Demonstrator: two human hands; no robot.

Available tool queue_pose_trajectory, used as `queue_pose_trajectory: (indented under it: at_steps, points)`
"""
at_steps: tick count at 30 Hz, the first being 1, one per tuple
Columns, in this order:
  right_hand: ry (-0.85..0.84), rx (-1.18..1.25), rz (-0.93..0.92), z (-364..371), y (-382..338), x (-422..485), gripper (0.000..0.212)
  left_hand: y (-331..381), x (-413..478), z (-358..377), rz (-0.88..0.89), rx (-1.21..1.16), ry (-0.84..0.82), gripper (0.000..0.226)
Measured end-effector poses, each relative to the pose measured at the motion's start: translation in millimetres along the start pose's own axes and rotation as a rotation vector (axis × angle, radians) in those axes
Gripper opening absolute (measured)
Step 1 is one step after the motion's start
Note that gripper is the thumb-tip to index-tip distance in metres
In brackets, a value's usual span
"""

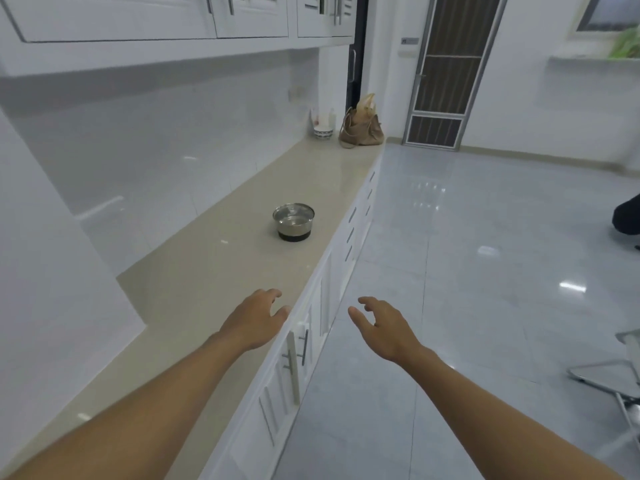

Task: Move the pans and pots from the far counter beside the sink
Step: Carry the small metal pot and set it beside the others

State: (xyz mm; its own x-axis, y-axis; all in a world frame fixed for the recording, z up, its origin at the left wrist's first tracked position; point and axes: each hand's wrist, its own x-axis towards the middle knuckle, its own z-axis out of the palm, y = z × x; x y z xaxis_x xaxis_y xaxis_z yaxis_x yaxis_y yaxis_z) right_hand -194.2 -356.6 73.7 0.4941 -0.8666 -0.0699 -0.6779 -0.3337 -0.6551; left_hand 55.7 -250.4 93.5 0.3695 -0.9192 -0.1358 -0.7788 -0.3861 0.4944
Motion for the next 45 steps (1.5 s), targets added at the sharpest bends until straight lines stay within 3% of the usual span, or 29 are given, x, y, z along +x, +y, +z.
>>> queue_pose_trajectory:
  at_steps: [20, 34, 38, 41, 45]
  points:
    - [-0.044, -0.045, 0.008, -14, 11, 310, 0.063, -10, 312, -51, 0.004, -0.025, 0.023, 0.046]
    - [-0.202, 0.023, -0.157, 35, 2, 531, 0.068, -51, 463, -36, -0.183, -0.129, 0.088, 0.024]
    - [-0.252, 0.046, -0.228, 55, 3, 595, 0.061, -65, 510, -20, -0.282, -0.169, 0.129, 0.045]
    - [-0.296, 0.072, -0.299, 72, 5, 630, 0.051, -76, 535, -7, -0.332, -0.203, 0.148, 0.047]
    - [-0.390, 0.128, -0.325, 98, 10, 659, 0.053, -88, 556, 18, -0.379, -0.281, 0.151, 0.048]
